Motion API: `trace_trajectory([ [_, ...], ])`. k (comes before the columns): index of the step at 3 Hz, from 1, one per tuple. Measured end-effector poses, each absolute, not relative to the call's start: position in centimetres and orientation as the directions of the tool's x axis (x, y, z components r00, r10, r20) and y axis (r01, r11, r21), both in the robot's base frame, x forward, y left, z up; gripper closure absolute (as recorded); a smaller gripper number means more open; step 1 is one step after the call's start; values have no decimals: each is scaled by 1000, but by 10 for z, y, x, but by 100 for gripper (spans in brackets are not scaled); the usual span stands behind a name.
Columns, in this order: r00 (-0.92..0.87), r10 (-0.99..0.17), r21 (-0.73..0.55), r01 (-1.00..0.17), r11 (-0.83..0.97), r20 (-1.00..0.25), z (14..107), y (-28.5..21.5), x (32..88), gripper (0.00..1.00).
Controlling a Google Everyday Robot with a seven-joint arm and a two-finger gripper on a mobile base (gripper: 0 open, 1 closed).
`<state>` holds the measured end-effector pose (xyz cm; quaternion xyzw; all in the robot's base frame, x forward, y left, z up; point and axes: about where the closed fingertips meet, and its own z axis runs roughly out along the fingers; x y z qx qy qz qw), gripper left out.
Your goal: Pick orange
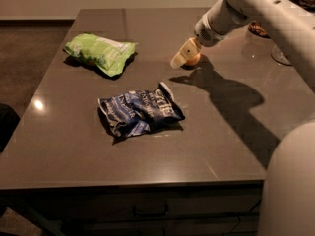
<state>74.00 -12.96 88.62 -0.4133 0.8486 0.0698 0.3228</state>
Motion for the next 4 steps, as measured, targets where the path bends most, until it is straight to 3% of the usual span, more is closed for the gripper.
trace_trajectory([
  [1,-483,-653,-132,-737,663,-584,871,-138,754,3],
  [4,-437,-676,-123,-780,613,-593,902,-139,740,73],
])
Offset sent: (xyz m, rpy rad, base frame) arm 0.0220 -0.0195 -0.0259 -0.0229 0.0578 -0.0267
